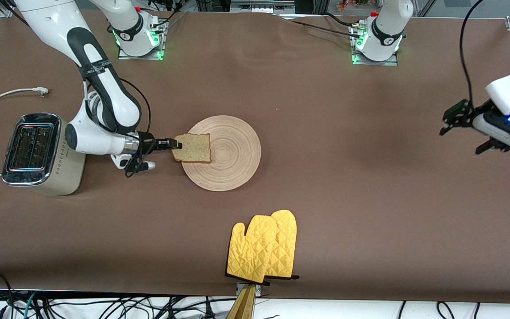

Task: Move plate and put bread in toaster
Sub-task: 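Carry the bread to the toaster and lower it into a slot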

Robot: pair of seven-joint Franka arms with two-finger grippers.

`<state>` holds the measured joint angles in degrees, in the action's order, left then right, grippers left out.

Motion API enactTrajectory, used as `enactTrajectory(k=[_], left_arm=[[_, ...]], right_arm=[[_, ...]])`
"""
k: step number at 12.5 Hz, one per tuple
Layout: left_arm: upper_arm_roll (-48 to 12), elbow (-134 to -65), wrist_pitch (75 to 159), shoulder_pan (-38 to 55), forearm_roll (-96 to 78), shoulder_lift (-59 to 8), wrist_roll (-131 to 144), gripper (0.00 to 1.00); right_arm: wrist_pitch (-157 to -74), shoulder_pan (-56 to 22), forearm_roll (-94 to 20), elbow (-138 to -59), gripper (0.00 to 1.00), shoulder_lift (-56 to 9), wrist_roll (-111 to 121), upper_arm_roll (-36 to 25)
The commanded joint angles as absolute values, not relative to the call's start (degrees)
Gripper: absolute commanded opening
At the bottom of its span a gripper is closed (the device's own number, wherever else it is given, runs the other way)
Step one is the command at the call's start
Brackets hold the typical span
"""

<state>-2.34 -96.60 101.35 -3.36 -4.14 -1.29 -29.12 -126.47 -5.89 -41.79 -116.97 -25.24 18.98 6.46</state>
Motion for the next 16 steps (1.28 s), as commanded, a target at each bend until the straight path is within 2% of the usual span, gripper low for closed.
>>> enactTrajectory(k=[1,4,6,8,12,16], left_arm=[[-1.1,-91.0,87.8,-2.5,-1.1,-2.8,-24.0,1.00],[1.8,-89.8,85.9,-0.7,-1.7,-3.3,-14.3,1.00],[0.8,-89.7,85.5,1.6,1.2,-3.7,-12.0,1.00],[0.4,-87.1,85.5,2.2,3.3,-4.3,-11.7,1.00],[0.5,-85.6,85.4,2.7,3.2,-5.2,-7.8,1.00],[0.2,-85.7,85.3,2.7,2.9,-4.8,-3.3,1.00]], right_arm=[[-118.7,-5.4,-42.5,-113.4,0.00,-22.8,20.4,3.1],[-106.9,-5.5,-30.4,-103.8,0.00,-22.5,14.2,-0.2],[-97.8,-5.4,-18.4,-94.9,0.00,-22.5,9.1,-0.7],[-91.2,-5.4,-11.9,-90.5,0.00,-21.5,7.7,-2.8],[-87.4,-5.4,1.6,-89.7,0.00,-15.7,8.3,-7.7],[-84.1,-5.4,19.3,-81.9,0.00,-14.3,11.8,-7.9]])
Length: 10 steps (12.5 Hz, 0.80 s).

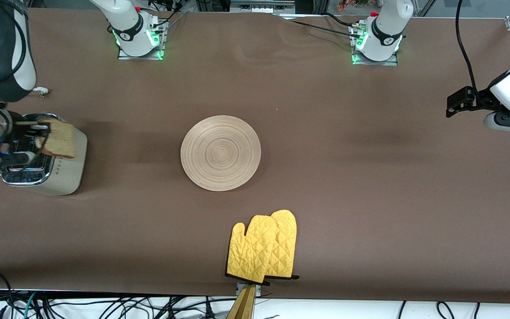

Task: Move plate and put bread in toaster
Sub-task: 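Carry the bread to the toaster and lower it into a slot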

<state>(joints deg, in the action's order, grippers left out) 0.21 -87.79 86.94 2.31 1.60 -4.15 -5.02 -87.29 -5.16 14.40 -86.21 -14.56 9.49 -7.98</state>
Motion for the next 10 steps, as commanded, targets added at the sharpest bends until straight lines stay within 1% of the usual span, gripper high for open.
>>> enactTrajectory(k=[1,2,4,8,10], left_arm=[[0.3,-85.7,85.3,2.7,2.0,-4.7,-2.6,1.00],[0.6,-85.7,85.3,2.6,1.5,-4.8,-1.6,1.00],[0.4,-85.6,85.7,2.6,1.1,-4.8,0.4,1.00],[0.5,-85.7,85.8,2.6,-0.3,-4.7,3.5,1.00],[0.4,-85.8,85.9,2.6,0.1,-4.7,3.5,1.00]], right_arm=[[-83.3,-5.4,20.0,-80.8,0.00,-14.3,14.1,-9.2],[-83.5,-5.4,19.7,-80.6,0.00,-14.3,15.4,-10.9],[-84.8,-5.4,20.0,-80.7,0.00,-15.0,14.9,-12.2],[-86.6,-4.7,19.2,-81.6,0.00,-17.3,10.0,-12.3],[-89.4,-4.7,19.2,-83.9,0.00,-17.4,9.2,-12.3]])
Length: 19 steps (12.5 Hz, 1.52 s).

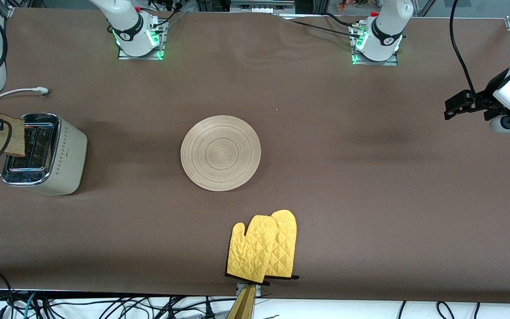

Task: Move plate and put bread in toaster
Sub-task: 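Open the right gripper to release the bread in the toaster slot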

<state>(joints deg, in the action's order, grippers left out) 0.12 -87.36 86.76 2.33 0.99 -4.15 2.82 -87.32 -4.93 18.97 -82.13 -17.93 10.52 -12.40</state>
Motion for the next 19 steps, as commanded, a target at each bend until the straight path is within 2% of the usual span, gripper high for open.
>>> enactTrajectory(k=[1,4,11,12,13,17,19], left_arm=[[0.4,-85.8,85.9,2.6,0.0,-4.7,3.5,1.00],[0.9,-85.8,85.8,2.5,-0.4,-4.7,3.5,1.00],[1.1,-86.0,85.4,2.5,-0.4,-4.7,3.8,1.00],[1.1,-86.0,85.4,2.5,-0.4,-4.7,3.8,1.00],[1.1,-86.0,85.4,2.5,-0.4,-4.7,3.8,1.00],[1.0,-86.3,85.4,2.5,-0.4,-4.7,3.8,1.00],[0.9,-86.5,85.5,2.4,-0.4,-4.7,3.8,1.00]], right_arm=[[-91.0,-4.7,19.0,-85.6,0.00,-17.4,9.1,-12.3],[-94.7,-4.4,17.7,-88.3,0.00,-17.4,8.8,-12.4],[-96.5,-4.4,17.1,-91.6,0.00,-17.4,7.5,-12.3],[-96.7,-4.4,17.1,-91.5,0.67,-17.4,7.4,-12.3],[-97.1,-4.4,17.0,-91.3,0.99,-17.0,7.4,-12.2],[-93.1,-4.4,15.4,-90.8,1.00,-14.2,8.5,-11.9],[-92.3,-4.4,5.5,-89.9,1.00,-12.3,8.9,-12.4]])
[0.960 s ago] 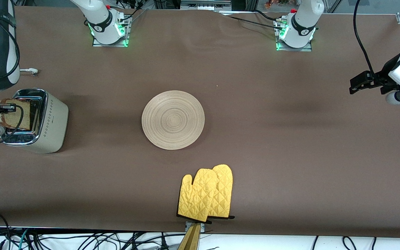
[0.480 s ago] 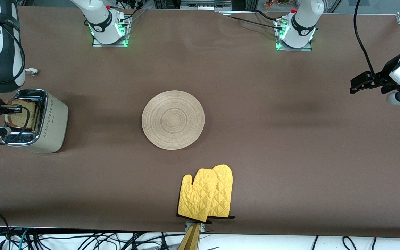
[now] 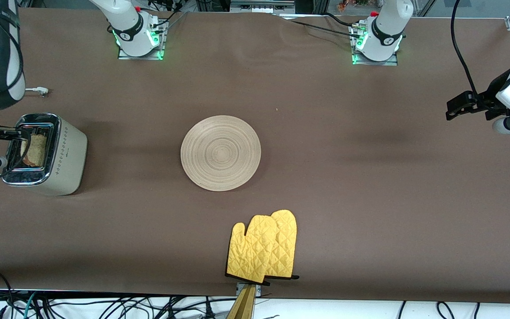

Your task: Move plate and put bread in toaster

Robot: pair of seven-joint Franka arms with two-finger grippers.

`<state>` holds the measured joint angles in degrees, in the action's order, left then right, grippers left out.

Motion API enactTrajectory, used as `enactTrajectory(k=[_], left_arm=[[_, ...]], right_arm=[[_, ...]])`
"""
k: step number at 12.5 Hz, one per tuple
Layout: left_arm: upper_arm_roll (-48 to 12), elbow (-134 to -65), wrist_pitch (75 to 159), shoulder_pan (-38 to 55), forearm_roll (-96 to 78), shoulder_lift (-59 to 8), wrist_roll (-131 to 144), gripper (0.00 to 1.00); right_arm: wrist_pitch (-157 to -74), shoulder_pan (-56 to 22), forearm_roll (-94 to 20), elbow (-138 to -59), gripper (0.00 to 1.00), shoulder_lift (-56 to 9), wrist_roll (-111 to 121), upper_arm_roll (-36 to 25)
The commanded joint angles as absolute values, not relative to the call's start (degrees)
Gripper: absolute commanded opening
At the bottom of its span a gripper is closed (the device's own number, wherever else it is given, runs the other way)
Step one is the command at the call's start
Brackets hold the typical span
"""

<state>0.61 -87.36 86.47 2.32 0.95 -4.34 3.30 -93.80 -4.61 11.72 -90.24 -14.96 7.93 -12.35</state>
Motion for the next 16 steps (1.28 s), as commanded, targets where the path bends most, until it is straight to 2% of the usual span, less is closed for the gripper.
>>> enactTrajectory(k=[1,3,5,7,9,10,12,13,16], left_arm=[[0.9,-86.5,85.5,2.4,-0.4,-4.7,3.8,1.00],[1.0,-86.5,85.4,2.4,-0.3,-4.7,3.8,1.00],[1.0,-86.5,85.4,2.4,-0.1,-4.7,3.8,1.00],[0.9,-86.5,85.4,2.4,-0.1,-4.7,3.8,1.00],[0.6,-86.4,85.3,2.4,-0.1,-4.7,3.8,1.00],[0.5,-86.4,85.3,2.3,-0.1,-4.7,3.8,1.00],[0.6,-86.2,85.2,2.3,-0.1,-4.7,3.8,1.00],[0.7,-86.1,85.1,2.4,-0.1,-4.8,3.8,1.00],[0.8,-86.0,84.8,2.4,-0.1,-4.8,3.8,1.00]], right_arm=[[-91.0,-4.4,5.2,-88.7,1.00,-12.0,11.7,-12.2],[-86.6,-4.5,3.4,-84.8,1.00,-12.2,16.0,-12.1],[-81.2,-4.1,-6.1,-80.9,1.00,-12.0,16.7,-14.5],[-76.9,-4.5,-5.9,-75.7,1.00,-12.1,16.5,-17.0],[-76.9,-4.2,-3.9,-79.0,1.00,-9.6,17.0,-16.4],[-79.7,-4.0,-3.1,-82.5,1.00,-6.9,16.9,-15.5],[-90.7,1.9,2.4,-94.0,1.00,0.8,15.4,-4.7],[-92.5,3.8,2.4,-96.9,1.00,2.4,13.5,-1.8],[-92.3,3.4,1.8,-97.1,1.00,2.3,11.1,-1.5]])
